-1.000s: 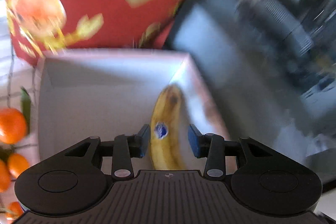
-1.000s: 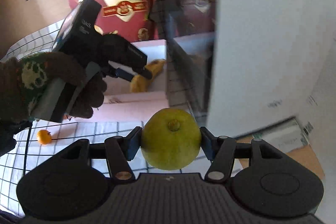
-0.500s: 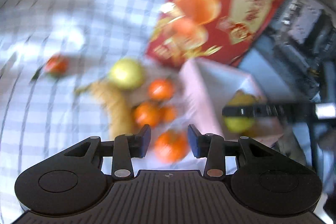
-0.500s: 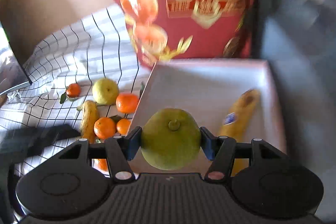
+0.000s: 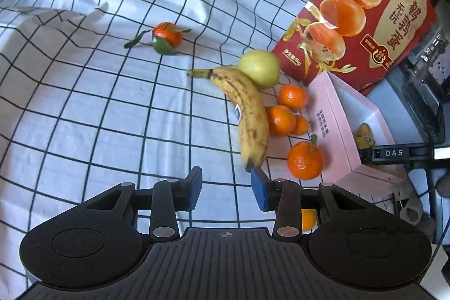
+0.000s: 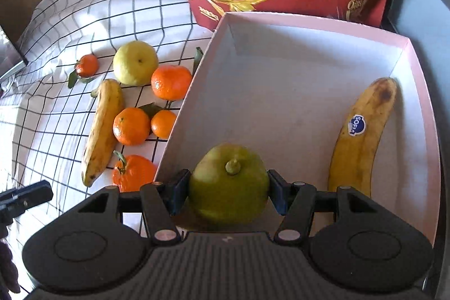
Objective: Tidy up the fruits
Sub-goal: 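Open both tools and withdraw them from the pink box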
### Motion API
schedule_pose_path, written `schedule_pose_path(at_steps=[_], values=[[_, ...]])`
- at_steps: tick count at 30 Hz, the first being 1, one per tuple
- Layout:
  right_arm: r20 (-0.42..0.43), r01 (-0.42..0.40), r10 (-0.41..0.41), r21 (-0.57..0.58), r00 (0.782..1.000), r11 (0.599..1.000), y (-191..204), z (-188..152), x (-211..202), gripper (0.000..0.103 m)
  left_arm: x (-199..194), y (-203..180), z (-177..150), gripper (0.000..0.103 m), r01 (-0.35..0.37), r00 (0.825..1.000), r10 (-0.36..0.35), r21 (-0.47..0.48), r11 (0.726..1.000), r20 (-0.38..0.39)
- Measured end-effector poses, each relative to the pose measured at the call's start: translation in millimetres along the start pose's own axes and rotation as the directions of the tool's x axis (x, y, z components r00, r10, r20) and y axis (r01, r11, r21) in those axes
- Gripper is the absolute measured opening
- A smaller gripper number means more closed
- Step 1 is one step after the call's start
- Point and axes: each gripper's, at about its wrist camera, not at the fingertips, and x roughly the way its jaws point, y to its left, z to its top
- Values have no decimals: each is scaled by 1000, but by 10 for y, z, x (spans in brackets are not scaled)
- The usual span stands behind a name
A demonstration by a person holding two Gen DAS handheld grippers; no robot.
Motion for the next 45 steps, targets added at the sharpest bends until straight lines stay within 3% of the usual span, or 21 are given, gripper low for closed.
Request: schedule_pose_path(at_steps=[12, 17, 21, 25, 28, 30, 32, 35, 38, 41, 45], values=[[100, -30, 33, -35, 994, 999, 71, -116, -417, 60, 191, -203, -34, 43, 33, 999, -29, 75, 997, -43], [234, 81, -63, -70, 970, 994, 258, -350, -707, 61, 210, -300, -14, 43, -4, 999, 10, 169, 986, -32], [308, 168, -131, -97, 942, 981, 453, -571, -873, 64, 279, -339, 168, 43, -38, 999, 39, 189, 981, -3], [326, 194, -148, -113, 934, 974, 624, -805, -924, 69, 435, -415, 423, 43, -43, 999, 41, 189, 981, 19], [306, 206, -155, -142, 939, 968, 757, -972, -839, 69, 589, -530, 559, 43, -98, 995, 95, 196, 976, 25], [291, 210, -158, -158, 944, 965, 826, -1075, -784, 69, 588, -659, 609, 43, -48, 998, 41, 231, 972, 37], [283, 211, -159, -166, 946, 963, 858, -1172, -754, 69, 605, -804, 603, 43, 39, 999, -41, 295, 955, 3], [263, 210, -164, -154, 951, 966, 801, -1258, -737, 69, 691, -1033, 505, 43, 77, 996, -55, 386, 919, -69], [256, 223, -184, -135, 949, 965, 714, -1312, -747, 69, 739, -1223, 321, 43, 62, 996, -25, 492, 868, -81], [256, 241, -207, -113, 944, 964, 600, -1332, -764, 69, 782, -1355, 137, 43, 3, 998, 37, 598, 801, -55], [243, 239, -214, -81, 946, 968, 474, -1365, -758, 69, 846, -1418, 3, 49, -8, 996, 64, 660, 751, -60]])
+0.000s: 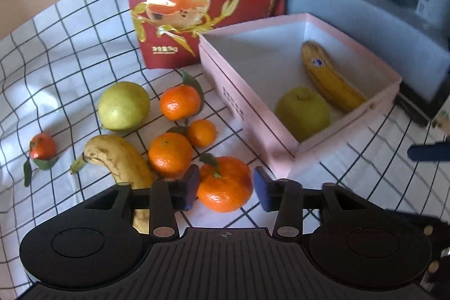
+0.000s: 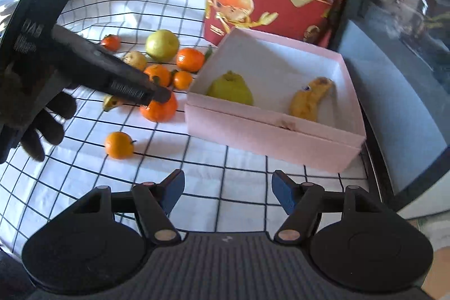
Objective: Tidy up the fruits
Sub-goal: 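Open both tools and withdraw them from the pink box, then reach the left tool to a mandarin orange and close on it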
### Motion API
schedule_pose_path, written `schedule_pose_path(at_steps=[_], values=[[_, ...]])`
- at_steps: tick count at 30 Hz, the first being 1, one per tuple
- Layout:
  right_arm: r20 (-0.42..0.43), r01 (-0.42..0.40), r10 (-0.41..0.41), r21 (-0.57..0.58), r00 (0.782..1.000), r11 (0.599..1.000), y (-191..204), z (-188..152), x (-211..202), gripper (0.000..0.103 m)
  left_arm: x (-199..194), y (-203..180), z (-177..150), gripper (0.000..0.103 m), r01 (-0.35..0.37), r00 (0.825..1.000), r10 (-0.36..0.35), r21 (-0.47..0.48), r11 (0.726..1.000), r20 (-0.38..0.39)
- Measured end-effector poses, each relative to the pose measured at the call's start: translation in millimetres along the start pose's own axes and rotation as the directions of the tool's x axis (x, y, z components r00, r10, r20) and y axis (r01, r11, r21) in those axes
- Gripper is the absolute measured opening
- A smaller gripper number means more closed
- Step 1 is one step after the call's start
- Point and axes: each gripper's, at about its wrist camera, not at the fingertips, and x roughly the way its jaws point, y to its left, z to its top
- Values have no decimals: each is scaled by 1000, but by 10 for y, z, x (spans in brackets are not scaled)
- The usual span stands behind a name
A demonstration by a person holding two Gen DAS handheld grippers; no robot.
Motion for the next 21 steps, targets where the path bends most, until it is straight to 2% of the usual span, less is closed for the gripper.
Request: schedule_pose_path(at_steps=[4, 12, 18, 21], values=[[-16, -1, 1, 14, 1000, 1000, -36, -31, 41, 69, 6, -14, -23, 54, -1, 1000, 1, 9, 1000, 7], [-26, -5, 5, 1, 1000, 1000, -9, -63, 50, 69, 79, 162, -11, 54, -12, 1000, 10, -97, 995, -17], [-32, 0, -1, -17, 999, 1000, 28, -92, 45, 69, 145, 278, -20, 55, 12, 1000, -15, -161, 987, -16], [-40, -3, 2, -20, 999, 1000, 40, -103, 40, 69, 194, 321, -41, 56, 49, 998, -56, -188, 981, -34]])
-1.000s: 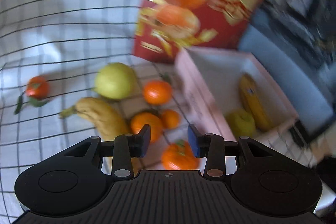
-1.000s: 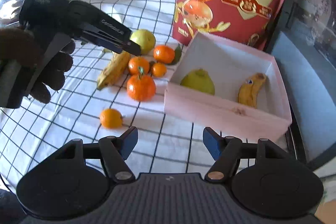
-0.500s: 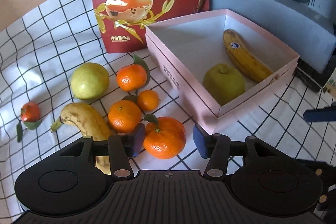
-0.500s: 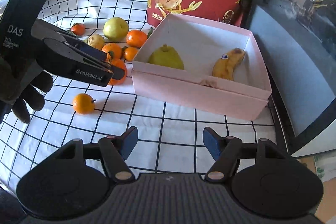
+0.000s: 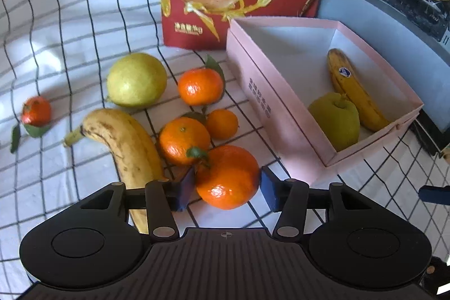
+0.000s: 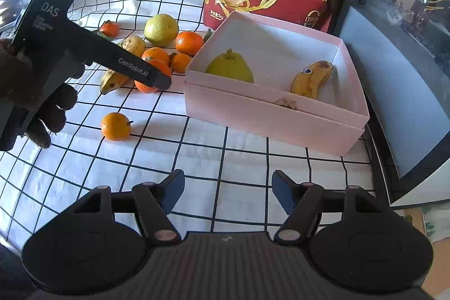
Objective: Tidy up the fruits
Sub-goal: 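Reach the left tool to a mandarin orange and close on it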
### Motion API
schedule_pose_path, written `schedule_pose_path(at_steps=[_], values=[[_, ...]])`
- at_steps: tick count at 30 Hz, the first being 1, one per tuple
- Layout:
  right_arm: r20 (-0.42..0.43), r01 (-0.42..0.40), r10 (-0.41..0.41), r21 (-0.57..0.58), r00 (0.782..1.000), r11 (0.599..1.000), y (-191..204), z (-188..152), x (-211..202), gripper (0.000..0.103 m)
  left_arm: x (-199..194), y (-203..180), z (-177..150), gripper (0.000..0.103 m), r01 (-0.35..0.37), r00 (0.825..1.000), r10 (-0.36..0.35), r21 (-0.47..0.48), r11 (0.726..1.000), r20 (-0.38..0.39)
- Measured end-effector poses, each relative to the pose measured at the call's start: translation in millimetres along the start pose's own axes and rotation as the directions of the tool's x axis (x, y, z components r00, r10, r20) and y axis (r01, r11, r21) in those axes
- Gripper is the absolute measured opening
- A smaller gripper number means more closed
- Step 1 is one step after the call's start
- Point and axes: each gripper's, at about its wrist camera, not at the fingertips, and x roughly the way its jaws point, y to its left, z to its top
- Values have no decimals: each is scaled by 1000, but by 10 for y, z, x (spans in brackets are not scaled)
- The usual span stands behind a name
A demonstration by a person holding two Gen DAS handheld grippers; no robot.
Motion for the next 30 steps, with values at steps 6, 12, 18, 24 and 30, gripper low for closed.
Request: schedule_pose_path(at_steps=[6, 12, 18, 24, 30], values=[[-4, -1, 1, 0, 1000, 1000, 5, -23, -12, 69, -9, -8, -37, 56, 11, 1000, -11, -18, 1000, -3], [-6, -6, 6, -5, 1000, 1000, 39, -58, -20, 69, -110, 0, -66, 55, 45, 999, -45, -19, 999, -9], [-5, -11, 11, -15, 1000, 1000, 80, -68, -25, 69, -290, -8, -170, 54, 98, 995, -98, -9, 995, -14], [9, -22, 22, -40, 1000, 999, 183, -66, -49, 69, -465, -48, -270, 54, 135, 991, -134, 15, 991, -17], [32, -26, 28, -50, 999, 998, 280, -46, -90, 69, -554, -134, -396, 54, 130, 991, -126, 98, 987, -42]])
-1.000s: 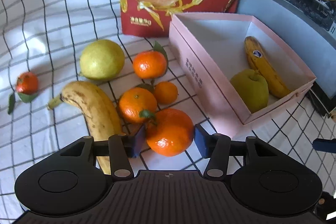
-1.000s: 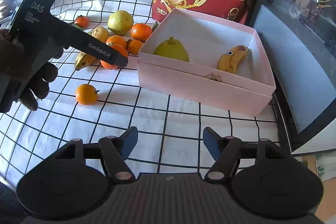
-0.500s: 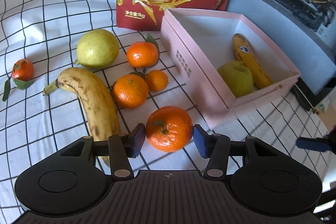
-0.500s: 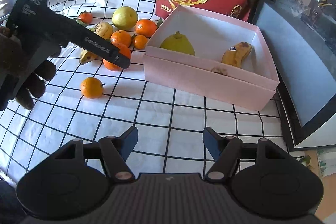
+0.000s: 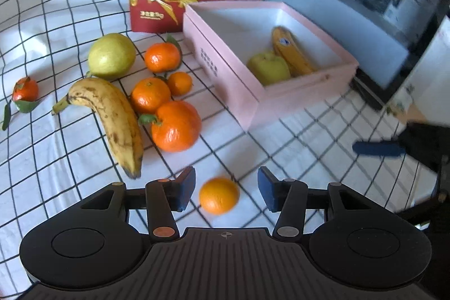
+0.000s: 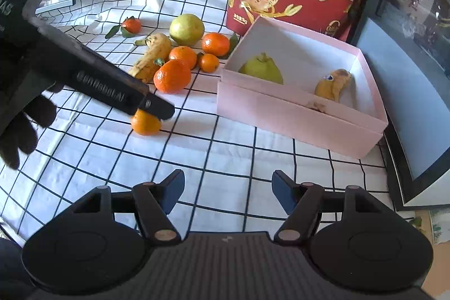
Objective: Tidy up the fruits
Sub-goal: 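Reach the left tool to a mandarin orange and close on it, then carry the mandarin toward the pink box with the left tool while the right tool grasps another mandarin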
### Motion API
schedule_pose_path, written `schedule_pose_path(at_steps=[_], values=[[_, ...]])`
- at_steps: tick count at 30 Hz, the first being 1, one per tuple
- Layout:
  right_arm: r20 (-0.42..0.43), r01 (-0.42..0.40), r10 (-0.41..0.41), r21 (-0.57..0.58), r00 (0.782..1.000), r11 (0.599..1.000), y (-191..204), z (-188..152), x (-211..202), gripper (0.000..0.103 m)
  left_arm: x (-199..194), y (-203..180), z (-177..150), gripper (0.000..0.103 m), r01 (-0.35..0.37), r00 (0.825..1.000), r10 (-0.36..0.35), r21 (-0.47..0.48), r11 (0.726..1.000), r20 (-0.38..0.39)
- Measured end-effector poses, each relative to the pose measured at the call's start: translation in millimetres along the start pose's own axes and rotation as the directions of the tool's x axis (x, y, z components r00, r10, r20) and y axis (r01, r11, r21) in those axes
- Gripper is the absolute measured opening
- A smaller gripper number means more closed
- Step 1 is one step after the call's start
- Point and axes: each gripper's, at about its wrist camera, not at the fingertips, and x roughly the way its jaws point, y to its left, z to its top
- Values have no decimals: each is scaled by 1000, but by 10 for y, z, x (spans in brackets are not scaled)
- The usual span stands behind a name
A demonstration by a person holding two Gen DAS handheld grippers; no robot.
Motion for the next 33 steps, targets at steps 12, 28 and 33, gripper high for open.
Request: schedule_pose_path(at_steps=[12, 28, 33], values=[[-7, 9, -9, -26, 1000, 1000, 103, -19, -8, 69, 101, -30, -134, 44, -41, 999, 41, 28, 999, -12], [89, -4, 15, -122, 996, 993, 448, 361, 220, 69, -459, 443, -515, 39, -88, 994, 97, -166, 982, 48], [131, 17, 3, -150, 991, 989, 587, 639, 487, 69, -752, 671, -805, 39, -141, 985, 164, -278, 950, 60]])
